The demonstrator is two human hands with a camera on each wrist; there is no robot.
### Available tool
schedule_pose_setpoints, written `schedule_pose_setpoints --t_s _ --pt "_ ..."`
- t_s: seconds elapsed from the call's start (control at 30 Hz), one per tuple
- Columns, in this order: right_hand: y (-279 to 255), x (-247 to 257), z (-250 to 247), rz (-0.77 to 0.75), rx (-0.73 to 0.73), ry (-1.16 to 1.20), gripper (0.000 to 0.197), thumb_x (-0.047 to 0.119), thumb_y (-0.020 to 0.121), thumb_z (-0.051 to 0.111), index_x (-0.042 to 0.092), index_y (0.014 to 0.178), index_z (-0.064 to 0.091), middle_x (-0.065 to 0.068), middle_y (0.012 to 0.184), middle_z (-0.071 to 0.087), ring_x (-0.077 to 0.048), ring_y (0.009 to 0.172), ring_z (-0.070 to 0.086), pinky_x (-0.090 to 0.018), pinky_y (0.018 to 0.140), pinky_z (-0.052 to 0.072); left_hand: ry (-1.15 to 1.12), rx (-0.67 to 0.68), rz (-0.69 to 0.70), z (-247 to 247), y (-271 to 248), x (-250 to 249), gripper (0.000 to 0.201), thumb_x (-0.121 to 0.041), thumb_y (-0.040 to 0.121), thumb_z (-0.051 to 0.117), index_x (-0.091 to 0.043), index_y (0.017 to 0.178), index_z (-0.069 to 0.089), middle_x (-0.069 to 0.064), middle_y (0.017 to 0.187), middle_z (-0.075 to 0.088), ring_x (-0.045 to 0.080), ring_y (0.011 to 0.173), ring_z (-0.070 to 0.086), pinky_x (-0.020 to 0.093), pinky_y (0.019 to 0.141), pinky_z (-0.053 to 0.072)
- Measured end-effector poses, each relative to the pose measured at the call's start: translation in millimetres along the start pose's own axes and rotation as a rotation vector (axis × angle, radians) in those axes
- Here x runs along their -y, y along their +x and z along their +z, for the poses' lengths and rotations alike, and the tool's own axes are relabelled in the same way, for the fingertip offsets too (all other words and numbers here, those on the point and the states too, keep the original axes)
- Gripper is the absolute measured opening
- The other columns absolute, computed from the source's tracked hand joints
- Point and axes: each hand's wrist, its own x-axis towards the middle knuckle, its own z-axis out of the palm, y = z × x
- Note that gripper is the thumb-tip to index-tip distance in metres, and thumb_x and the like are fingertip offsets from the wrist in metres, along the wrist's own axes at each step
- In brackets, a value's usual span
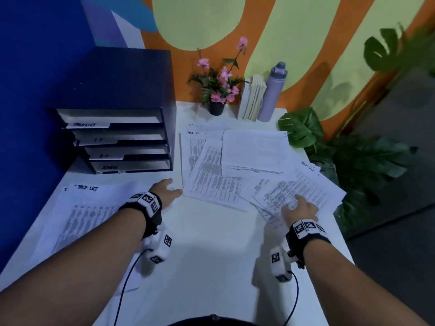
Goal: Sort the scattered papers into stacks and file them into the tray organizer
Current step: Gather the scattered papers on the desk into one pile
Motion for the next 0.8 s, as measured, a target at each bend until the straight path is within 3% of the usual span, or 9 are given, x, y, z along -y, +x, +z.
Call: schedule_pose_setpoints --t_s 0.13,0.2,0.3,0.4,0.5,0.57,0.67,0.73,0.8 --pt "28 -29 -12 0.137 -0.004 0.010 0.059 0.032 0.090 0.054 0.045 0.143 0.030 -0.007 0.155 0.004 -0.042 0.135 0.027 -0.051 0.108 0.034 0.057 0.014 -0.018 25 27 -14 0.071 -0.040 0.089 0.060 -0.022 0.149 0.027 0.009 0.153 0.032 0.027 0.137 0.038 0.038 0.111 0.032" --pt "38 -36 -13 0.155 0.028 0.019 0.064 0.034 0.087 0.058 0.049 0.142 0.029 -0.006 0.155 -0.002 -0.043 0.134 0.028 -0.052 0.107 0.036 0.102 0.009 -0.021 33 41 -19 0.071 -0.038 0.090 0.058 -0.022 0.150 0.024 0.008 0.153 0.032 0.027 0.137 0.037 0.037 0.112 0.031" --pt "45 -33 -10 0.135 0.081 -0.026 0.071 0.034 0.084 0.057 0.052 0.142 0.021 -0.008 0.153 0.002 -0.042 0.132 0.031 -0.052 0.102 0.041 0.154 -0.029 -0.008 44 55 -27 0.069 -0.038 0.089 0.055 -0.028 0.150 0.024 0.006 0.155 0.028 0.028 0.135 0.039 0.034 0.108 0.034" --pt "49 -26 -4 0.036 0.101 -0.088 0.075 0.023 0.085 0.056 0.052 0.144 0.020 -0.005 0.157 -0.001 -0.037 0.140 0.017 -0.051 0.107 0.034 0.199 -0.055 0.005 56 67 -32 0.065 -0.033 0.089 0.057 -0.030 0.148 0.031 0.007 0.155 0.024 0.028 0.129 0.046 0.031 0.103 0.038" --pt "52 -22 0 -0.087 0.161 -0.096 0.079 0.007 0.085 0.056 0.050 0.144 0.025 -0.001 0.160 -0.007 -0.031 0.146 0.004 -0.048 0.116 0.022 0.253 -0.090 0.030 64 76 -34 0.064 -0.021 0.083 0.067 -0.018 0.142 0.042 0.003 0.146 0.033 0.021 0.121 0.049 0.023 0.103 0.035" --pt "54 -23 1 -0.175 0.192 -0.103 0.082 0.000 0.082 0.054 0.050 0.143 0.030 0.002 0.160 -0.006 -0.029 0.146 0.004 -0.045 0.118 0.022 0.327 -0.122 0.059 68 76 -36 0.060 -0.012 0.082 0.067 -0.011 0.139 0.047 0.008 0.139 0.043 0.024 0.122 0.048 0.026 0.101 0.034" --pt "58 -27 1 -0.310 0.207 -0.127 0.081 -0.004 0.078 0.054 0.047 0.139 0.040 0.002 0.160 0.006 -0.028 0.145 0.008 -0.039 0.117 0.024 0.391 -0.096 0.068 64 74 -40 0.062 -0.003 0.081 0.065 -0.008 0.139 0.046 0.014 0.143 0.044 0.029 0.130 0.045 0.029 0.105 0.035" --pt "58 -30 1 -0.352 0.252 -0.149 0.080 -0.004 0.075 0.055 0.047 0.135 0.046 0.003 0.158 0.012 -0.027 0.145 0.009 -0.037 0.118 0.023 0.408 -0.013 0.084 60 71 -37 0.058 0.003 0.081 0.061 -0.001 0.137 0.047 0.010 0.139 0.048 0.027 0.127 0.048 0.023 0.102 0.036" --pt "53 -33 0 -0.372 0.302 -0.182 0.081 -0.005 0.074 0.056 0.048 0.134 0.047 0.005 0.157 0.014 -0.025 0.145 0.008 -0.037 0.118 0.022 0.464 -0.006 0.129 61 63 -31 0.051 0.002 0.081 0.060 -0.005 0.132 0.054 -0.004 0.119 0.046 0.020 0.121 0.051 0.013 0.089 0.032"
